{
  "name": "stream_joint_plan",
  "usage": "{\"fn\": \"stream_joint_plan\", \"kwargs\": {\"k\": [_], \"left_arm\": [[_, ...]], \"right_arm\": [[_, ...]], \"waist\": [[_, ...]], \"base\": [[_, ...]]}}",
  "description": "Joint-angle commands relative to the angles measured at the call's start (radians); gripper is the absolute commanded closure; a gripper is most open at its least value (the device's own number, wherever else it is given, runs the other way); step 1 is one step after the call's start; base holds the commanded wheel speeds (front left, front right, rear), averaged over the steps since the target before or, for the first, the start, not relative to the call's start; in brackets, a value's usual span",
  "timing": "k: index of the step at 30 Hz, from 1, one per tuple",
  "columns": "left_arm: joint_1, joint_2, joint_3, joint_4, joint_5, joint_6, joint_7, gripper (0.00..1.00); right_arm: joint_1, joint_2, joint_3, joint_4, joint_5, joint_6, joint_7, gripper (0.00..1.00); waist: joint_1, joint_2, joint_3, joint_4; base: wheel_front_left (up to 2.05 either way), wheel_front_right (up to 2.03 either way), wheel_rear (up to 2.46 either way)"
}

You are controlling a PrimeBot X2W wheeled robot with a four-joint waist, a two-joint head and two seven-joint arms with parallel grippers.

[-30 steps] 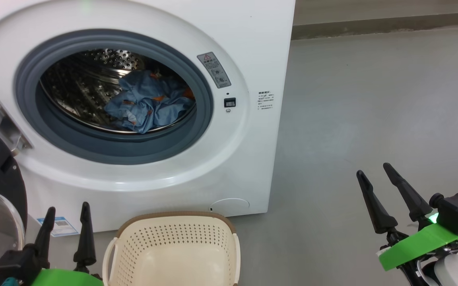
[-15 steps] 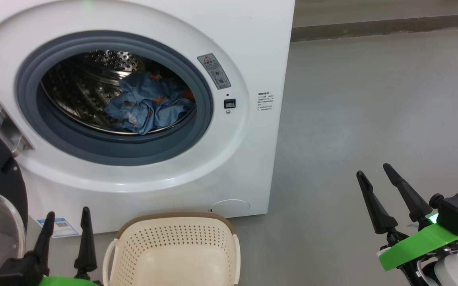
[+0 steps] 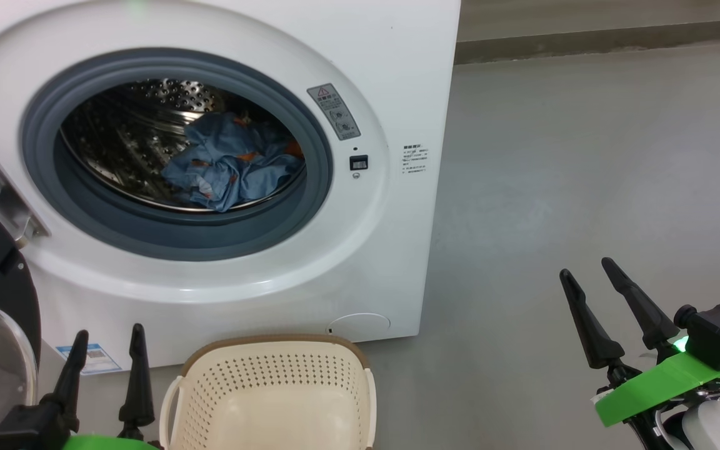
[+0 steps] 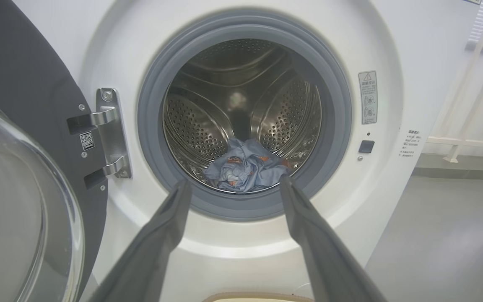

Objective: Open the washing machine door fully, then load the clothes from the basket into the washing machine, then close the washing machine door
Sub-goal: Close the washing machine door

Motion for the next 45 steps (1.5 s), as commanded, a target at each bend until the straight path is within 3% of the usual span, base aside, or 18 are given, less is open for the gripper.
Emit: {"fn": "stream_joint_plan", "kwargs": {"k": [1,31,45], "left_arm": [[-0.012,0.029,0.03,-0.033,0.011,-0.007,-0.006,0.0],[-0.019,0.035,0.024,-0.015,0.005,-0.009,-0.006,0.0],[-0.02,0.034,0.026,-0.013,0.01,-0.014,-0.006,0.0]], "right_arm": [[-0.008,-0.02,0.016,-0.024,0.007,0.004,-0.008,0.0],[-0.013,-0.023,0.024,-0.023,0.006,0.004,-0.008,0.0],[-0.017,-0.026,0.031,-0.018,0.01,0.004,-0.008,0.0]], "waist": [[0.0,-0.0001,0.0,-0.001],[0.0,-0.0001,0.004,-0.001],[0.0,-0.0001,0.0,0.0]], "base": [[0.0,0.0,0.0],[-0.03,0.01,0.02],[-1.76,0.96,0.81]]}}
